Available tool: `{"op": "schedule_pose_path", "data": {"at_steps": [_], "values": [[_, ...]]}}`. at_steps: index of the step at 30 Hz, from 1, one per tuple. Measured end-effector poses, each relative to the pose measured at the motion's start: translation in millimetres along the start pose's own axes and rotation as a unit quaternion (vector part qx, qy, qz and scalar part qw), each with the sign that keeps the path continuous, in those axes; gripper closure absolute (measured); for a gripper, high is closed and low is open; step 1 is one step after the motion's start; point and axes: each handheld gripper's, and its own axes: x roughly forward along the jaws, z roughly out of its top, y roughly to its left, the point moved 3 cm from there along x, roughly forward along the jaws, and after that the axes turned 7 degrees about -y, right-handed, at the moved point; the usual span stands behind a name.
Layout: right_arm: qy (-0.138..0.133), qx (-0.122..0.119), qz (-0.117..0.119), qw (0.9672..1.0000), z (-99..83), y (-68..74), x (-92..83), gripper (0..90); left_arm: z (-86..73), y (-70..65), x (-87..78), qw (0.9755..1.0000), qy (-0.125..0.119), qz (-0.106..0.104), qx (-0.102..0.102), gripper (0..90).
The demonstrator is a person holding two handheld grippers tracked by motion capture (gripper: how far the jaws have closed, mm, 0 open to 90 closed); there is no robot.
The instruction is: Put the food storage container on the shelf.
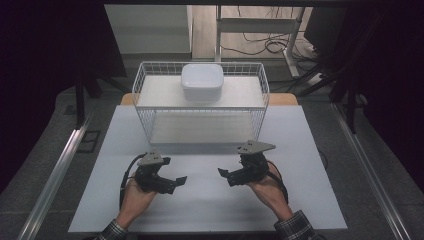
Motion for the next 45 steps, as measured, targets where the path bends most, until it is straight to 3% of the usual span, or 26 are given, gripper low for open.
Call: {"op": "schedule_pose_path", "data": {"at_steps": [4, 16, 31, 45], "values": [[0.004, 0.009, -0.015, 0.9998, -9.2, -1.1, -4.7, 0.0, -8.7, 0.4, -6.5, 1.0000, 0.003, 0.008, -0.002, 4.6], [0.016, 0.012, -0.022, 0.9996, -31.5, -2.6, -27.3, 0.0, -24.9, -4.2, -23.6, 0.9995, 0.014, 0.026, 0.005, 4.7], [0.019, 0.016, -0.035, 0.9991, -54.9, -7.5, -49.4, 0.0, -45.2, -2.0, -41.4, 0.9988, 0.023, 0.041, -0.014, 4.8], [0.024, 0.032, -0.056, 0.9976, -76.6, -13.2, -69.3, 0.0, -61.5, -3.5, -56.2, 0.9976, 0.033, 0.058, -0.017, 4.8]]}}
